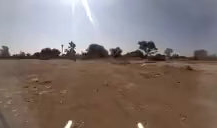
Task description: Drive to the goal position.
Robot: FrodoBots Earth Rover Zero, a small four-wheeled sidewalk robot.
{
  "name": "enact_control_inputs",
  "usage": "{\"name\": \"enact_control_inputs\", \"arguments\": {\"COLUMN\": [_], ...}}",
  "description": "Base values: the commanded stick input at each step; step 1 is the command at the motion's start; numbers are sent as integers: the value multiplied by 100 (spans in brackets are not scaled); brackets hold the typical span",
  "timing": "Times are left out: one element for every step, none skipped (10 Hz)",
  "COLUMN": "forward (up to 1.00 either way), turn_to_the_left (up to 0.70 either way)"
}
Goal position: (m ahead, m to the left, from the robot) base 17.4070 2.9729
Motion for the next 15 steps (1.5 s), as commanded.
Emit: {"name": "enact_control_inputs", "arguments": {"forward": [50,50,50,50,50,50,50,50,50,50,50,50,50,50,50], "turn_to_the_left": [0,0,0,0,0,0,0,0,0,0,0,0,0,0,0]}}
